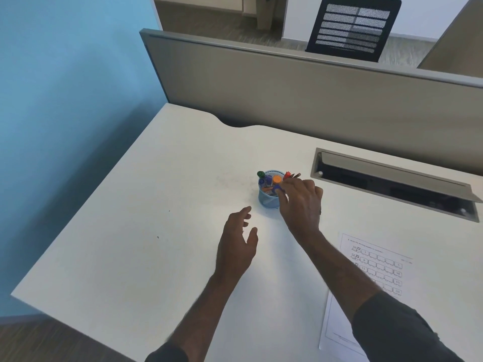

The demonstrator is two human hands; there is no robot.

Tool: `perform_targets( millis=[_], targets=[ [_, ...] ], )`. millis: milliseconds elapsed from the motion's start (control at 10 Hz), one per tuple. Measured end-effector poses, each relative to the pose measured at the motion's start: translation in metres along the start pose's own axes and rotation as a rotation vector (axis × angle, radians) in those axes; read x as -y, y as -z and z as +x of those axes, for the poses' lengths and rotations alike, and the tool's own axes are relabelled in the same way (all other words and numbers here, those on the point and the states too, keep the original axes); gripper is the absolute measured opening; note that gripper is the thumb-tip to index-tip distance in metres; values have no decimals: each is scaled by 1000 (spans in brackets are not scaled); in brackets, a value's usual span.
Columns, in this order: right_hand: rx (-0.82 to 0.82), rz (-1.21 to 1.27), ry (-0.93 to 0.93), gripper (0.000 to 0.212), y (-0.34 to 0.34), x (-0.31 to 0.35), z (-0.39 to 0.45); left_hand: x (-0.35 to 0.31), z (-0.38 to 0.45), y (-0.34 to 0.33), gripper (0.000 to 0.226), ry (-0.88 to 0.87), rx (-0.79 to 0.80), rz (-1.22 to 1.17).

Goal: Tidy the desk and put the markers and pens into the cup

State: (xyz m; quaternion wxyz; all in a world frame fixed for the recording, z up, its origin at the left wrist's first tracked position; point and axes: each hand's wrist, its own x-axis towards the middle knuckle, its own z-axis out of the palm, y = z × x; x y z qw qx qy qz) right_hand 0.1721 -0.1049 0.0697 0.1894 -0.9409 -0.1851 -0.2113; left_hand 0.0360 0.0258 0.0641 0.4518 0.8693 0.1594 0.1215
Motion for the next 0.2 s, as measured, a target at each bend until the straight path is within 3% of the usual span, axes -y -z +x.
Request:
perform_targets(
  millis=[200],
  targets=[
    [16,39,-29,32,10,-1,-11,-7,6,-11,48,-37,12,64]
  ],
)
